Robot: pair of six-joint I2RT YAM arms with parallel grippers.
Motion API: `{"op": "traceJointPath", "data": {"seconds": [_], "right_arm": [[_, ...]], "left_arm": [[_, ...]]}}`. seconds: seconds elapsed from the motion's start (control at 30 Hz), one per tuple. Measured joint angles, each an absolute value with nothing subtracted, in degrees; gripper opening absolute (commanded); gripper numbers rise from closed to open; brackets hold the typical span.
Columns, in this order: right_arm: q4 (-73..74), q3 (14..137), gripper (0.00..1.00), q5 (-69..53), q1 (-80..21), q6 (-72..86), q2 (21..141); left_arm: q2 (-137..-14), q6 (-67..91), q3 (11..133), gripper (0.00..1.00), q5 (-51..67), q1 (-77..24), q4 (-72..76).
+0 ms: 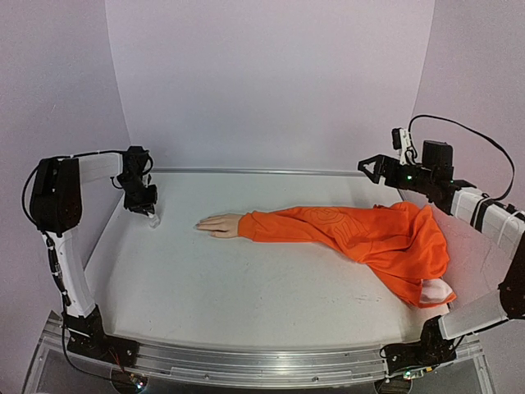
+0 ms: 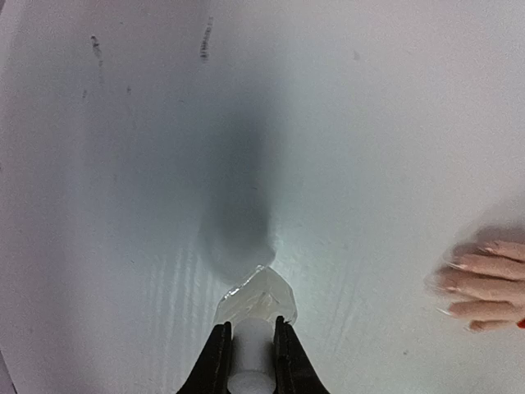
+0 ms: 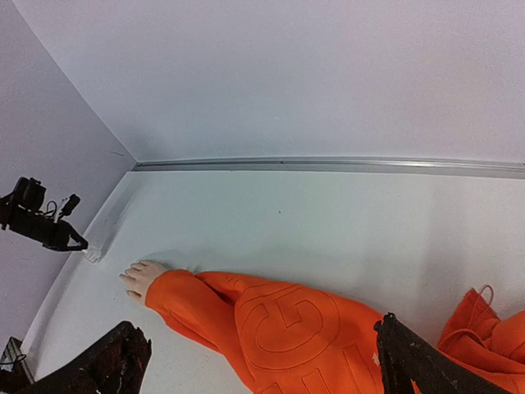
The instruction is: Paint the nails
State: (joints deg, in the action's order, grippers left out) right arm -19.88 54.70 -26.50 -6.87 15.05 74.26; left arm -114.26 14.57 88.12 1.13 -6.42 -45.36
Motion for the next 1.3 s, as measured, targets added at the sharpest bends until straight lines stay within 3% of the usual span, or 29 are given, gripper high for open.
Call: {"op": "traceJointPath", "data": {"seconds": [0.13,0.43,0.73,1.07,1.3], "right_arm": [[-23.3,54.3,0.98,-30.3,-9.9,15.2,75.2],[-30.5,55.8,0.92,-36.6,-31.2,10.3,89.1],[-40.1,60.5,0.87,-44.5,-34.2,9.8,102.7],[-43.4,74.8,0.68,-48.8,-39.6,9.8,113.5],[-43.7,78.3,0.45,-51.2,-42.2,10.3,118.9]], "left_arm": [[-109.8,14.6,87.5,0.00,8.8,-8.5,-46.7],[-105.2,17.5,89.0,0.00,28.5,-21.6,-48.1],[-104.8,20.1,94.1,0.00,38.6,-27.9,-48.6],[-104.2,21.6,94.5,0.00,41.8,-30.0,-49.1],[-102.8,21.6,94.5,0.00,42.1,-30.1,-49.1]]}}
